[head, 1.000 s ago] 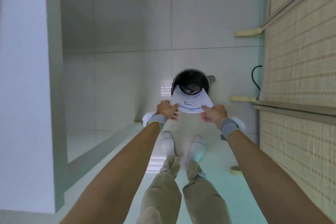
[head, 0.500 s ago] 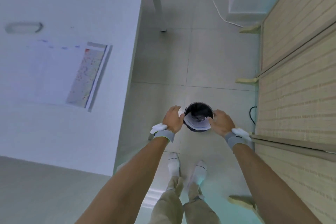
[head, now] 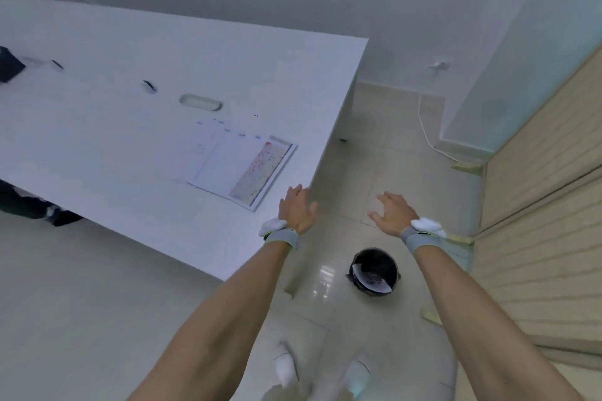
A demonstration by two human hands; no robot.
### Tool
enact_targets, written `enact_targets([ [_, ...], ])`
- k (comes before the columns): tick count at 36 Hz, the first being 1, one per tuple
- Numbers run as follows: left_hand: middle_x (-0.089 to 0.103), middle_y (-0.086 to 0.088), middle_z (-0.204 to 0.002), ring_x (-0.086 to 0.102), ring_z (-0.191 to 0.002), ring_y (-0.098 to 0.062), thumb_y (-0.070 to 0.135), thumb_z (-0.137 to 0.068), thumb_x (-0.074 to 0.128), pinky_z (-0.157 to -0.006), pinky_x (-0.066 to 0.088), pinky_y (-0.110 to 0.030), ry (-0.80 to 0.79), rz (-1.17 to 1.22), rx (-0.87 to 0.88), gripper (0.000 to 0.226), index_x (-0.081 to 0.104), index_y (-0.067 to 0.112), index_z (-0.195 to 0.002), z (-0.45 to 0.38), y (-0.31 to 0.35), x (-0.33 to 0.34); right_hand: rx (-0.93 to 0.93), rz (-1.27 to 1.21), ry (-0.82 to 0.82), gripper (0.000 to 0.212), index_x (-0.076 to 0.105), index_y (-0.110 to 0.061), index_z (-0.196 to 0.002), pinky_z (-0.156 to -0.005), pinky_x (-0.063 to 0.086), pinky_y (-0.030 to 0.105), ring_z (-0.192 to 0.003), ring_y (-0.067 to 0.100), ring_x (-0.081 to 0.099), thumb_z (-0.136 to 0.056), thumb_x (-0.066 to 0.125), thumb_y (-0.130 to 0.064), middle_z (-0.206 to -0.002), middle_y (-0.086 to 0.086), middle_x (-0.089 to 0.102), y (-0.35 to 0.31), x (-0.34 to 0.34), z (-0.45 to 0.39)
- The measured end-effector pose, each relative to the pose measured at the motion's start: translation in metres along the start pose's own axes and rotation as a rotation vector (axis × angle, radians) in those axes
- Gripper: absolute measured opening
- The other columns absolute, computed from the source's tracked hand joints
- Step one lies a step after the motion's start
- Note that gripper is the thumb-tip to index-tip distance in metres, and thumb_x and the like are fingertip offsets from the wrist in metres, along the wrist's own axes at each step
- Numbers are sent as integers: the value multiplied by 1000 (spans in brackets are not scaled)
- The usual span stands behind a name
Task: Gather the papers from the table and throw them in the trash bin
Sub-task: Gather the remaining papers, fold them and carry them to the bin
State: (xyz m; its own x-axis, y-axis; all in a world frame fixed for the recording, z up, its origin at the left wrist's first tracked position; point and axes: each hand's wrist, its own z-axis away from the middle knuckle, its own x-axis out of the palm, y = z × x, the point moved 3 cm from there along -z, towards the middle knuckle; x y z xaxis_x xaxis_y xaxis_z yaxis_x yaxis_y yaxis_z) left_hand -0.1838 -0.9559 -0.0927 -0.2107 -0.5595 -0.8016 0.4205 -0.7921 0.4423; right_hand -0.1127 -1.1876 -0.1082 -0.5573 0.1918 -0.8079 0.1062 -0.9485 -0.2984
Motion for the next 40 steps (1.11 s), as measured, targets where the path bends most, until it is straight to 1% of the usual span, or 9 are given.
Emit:
enact_targets([
  [3,21,-2,-173,12,-163,-24,38,-109,45,-131,9,-52,75,37,-68,57,35,17,-161,21,-39,-55,-49,39,30,56,46,-11,-148,-117,36,46,-149,31,32,-102,54,-42,-158,10,40,-50,-14,14],
  [4,21,-1,-173,11,-163,-24,40,-109,46,-131,7,-53,80,62,-97,57,35,19,-160,22,-44,-62,-39,24,16,57,45,-11,-148,-118,36,45,-150,30,31,-102,54,-43,-159,9,40,-55,-18,15],
  [8,20,4,-173,9,-163,-22,46,-107,48,-130,5,-54,149,89,-175,58,38,23,-159,42,-105,-122,-77,28,22,68,29,-17,-161,-124,27,46,-158,27,16,-104,50,-48,-171,2,20,-118,-23,30],
  [10,19,5,-173,9,-163,-22,48,-106,48,-130,4,-56,167,85,-181,59,39,24,-159,52,-138,-149,-88,47,27,70,25,-18,-162,-125,25,48,-160,28,11,-105,48,-50,-172,1,14,-151,-21,32],
  [11,18,5,-173,8,-163,-22,49,-106,48,-130,4,-57,167,84,-186,59,39,24,-159,55,-144,-151,-81,50,18,70,24,-18,-163,-126,23,48,-160,27,9,-105,46,-50,-173,1,12,-153,-21,32],
  [16,16,6,-174,8,-163,-22,50,-105,49,-130,4,-57,190,64,-194,59,41,25,-158,76,-231,-204,-95,31,-4,71,20,-16,-164,-128,17,49,-161,28,4,-106,44,-49,-173,3,9,-230,-1,39],
  [24,14,5,-174,6,-164,-23,51,-106,46,-130,3,-55,151,12,-176,62,35,24,-161,79,-331,-253,-62,1,4,70,17,-15,-164,-127,18,50,-161,26,4,-107,41,-49,-173,3,8,-313,39,33],
  [29,13,5,-174,4,-164,-22,50,-106,47,-130,2,-55,109,24,-157,63,33,24,-162,61,-350,-268,-36,-8,-3,71,17,-13,-164,-127,19,51,-161,27,4,-107,42,-49,-173,5,9,-339,52,23],
  [40,13,1,-175,6,-164,-24,48,-107,47,-132,4,-48,34,14,-57,65,28,20,-163,-45,-379,-314,80,-42,22,71,19,-11,-163,-126,21,50,-161,26,8,-107,43,-48,-172,5,14,-375,50,-51],
])
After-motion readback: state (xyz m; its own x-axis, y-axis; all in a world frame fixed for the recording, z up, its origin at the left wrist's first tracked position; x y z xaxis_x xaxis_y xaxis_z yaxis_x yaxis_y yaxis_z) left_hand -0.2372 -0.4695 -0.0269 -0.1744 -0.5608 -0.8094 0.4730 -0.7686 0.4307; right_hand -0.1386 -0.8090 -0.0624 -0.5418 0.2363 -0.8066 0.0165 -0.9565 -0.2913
